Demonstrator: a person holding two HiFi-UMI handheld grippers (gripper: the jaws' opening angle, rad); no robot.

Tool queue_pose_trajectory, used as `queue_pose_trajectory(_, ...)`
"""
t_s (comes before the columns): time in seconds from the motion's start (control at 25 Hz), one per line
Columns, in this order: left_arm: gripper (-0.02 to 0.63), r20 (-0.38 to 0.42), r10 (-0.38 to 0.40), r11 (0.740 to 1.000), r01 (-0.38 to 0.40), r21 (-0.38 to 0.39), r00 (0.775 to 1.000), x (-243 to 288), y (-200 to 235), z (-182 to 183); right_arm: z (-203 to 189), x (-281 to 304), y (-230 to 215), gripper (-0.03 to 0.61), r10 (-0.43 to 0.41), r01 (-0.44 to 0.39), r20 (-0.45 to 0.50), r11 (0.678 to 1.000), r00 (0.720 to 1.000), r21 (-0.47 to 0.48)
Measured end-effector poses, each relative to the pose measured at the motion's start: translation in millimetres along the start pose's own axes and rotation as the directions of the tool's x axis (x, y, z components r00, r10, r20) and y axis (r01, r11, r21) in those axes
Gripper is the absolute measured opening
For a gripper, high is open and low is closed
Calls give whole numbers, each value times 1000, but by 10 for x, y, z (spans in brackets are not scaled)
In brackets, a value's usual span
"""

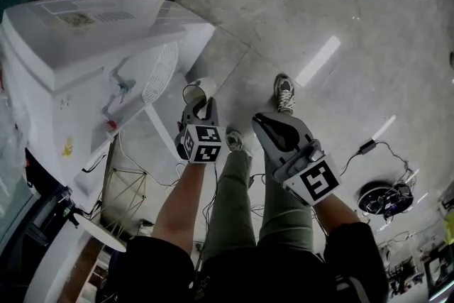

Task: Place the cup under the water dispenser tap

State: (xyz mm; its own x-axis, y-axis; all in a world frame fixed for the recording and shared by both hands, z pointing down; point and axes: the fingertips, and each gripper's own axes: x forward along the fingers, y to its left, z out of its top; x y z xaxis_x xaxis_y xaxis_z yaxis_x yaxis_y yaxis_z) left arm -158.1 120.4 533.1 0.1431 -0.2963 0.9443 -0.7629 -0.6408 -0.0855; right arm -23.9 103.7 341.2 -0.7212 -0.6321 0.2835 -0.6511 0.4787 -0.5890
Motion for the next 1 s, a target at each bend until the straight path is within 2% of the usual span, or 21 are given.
queue_pose_trajectory(0.2,58,14,52,998,-51,-44,999,-544,211,231,470,-102,178,46,-7,7,21,1000,1000,-27)
queue_pose_trajectory(0.4,58,35,124,988,-120,-102,992,-849,533,516,701,-197,259,46,8,-9,-15,999,1000,-35)
queue_pose_trajectory(0.6,59,30,199,966,-191,-173,980,-913,860,764,894,-211,212,46,46,-48,-39,998,998,-45)
queue_pose_trajectory(1.0,60,-32,240,941,-241,-238,970,-684,1227,820,1005,-90,-48,46,111,-121,-114,989,987,-82)
